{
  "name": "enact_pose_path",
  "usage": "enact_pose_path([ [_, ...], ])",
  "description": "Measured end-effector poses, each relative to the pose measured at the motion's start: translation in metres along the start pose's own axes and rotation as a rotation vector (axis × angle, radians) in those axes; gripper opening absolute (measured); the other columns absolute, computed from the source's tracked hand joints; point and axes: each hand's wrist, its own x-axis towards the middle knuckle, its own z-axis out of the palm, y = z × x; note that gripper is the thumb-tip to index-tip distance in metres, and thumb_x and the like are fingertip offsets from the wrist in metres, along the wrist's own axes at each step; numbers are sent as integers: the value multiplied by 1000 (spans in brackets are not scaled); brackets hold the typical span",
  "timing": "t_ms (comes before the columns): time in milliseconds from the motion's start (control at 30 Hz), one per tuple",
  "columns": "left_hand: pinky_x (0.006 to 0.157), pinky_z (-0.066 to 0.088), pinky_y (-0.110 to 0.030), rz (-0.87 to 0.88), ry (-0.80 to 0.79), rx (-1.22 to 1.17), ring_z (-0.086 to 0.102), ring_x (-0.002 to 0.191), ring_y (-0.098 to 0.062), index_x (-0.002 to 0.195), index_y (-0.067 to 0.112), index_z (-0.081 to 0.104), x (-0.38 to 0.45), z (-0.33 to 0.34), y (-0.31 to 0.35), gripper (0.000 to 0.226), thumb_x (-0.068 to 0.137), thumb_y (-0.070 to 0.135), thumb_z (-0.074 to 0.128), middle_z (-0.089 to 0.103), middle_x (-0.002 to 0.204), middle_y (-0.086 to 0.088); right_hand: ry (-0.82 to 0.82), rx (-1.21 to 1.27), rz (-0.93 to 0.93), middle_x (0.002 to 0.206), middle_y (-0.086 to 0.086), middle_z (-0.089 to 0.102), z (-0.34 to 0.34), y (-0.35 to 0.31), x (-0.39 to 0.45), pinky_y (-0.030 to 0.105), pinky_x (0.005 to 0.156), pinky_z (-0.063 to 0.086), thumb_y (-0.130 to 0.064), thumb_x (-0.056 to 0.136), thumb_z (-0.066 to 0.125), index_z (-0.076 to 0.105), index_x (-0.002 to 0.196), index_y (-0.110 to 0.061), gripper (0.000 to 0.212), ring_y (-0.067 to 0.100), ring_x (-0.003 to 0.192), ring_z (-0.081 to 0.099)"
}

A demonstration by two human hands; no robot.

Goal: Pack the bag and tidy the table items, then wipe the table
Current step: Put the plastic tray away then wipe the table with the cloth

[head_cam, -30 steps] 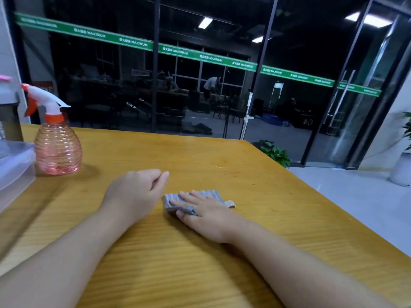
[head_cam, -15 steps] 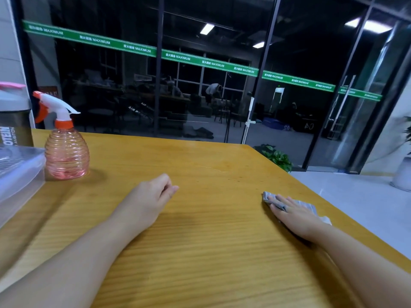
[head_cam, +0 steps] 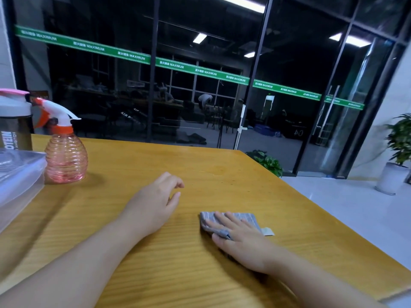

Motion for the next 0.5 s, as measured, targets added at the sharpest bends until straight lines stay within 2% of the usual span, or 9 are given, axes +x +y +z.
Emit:
enact_pose_path([
  [133, 91, 40, -30, 49, -96, 103, 47, 107, -8, 122, 30, 43, -4, -5, -1, 28, 94, 32, 45, 42, 123, 16, -65, 151, -17, 152, -24, 3, -13, 0, 10, 22, 113, -3, -44, 101, 25, 18, 146, -43, 45, -6, 139, -7],
  [200, 96, 35, -27, 10, -165, 157, 43, 115, -9, 124, 30, 42, -5, -9, -9, 30, 95, 34, 43, 42, 125, 14, -63, 216, 38, 152, -23, 6, -25, 8, 18, 24, 113, 0, -45, 101, 27, 20, 145, -42, 45, -4, 140, -4],
  [300, 92, 34, -22, -45, -286, 204, 44, 112, -8, 123, 30, 44, -5, -15, -26, 30, 95, 38, 42, 46, 122, 14, -31, 189, 143, 157, -13, 5, -37, 24, 35, 29, 114, 1, -45, 101, 24, 16, 146, -40, 46, 10, 145, -2],
  [400, 93, 36, -22, -91, -345, 232, 44, 112, -6, 120, 31, 46, -4, -15, -44, 27, 94, 39, 43, 49, 120, 15, -3, 175, 231, 158, -11, 5, -42, 46, 53, 31, 115, 0, -46, 101, 22, 17, 147, -38, 46, 12, 146, -2],
  [500, 91, 37, -22, -44, -365, 326, 47, 110, -7, 115, 31, 50, 4, -13, -52, 23, 95, 37, 41, 55, 118, 15, 5, 135, 296, 158, -10, 4, -43, 69, 73, 32, 115, 0, -48, 101, 21, 16, 147, -39, 48, 12, 146, -2],
])
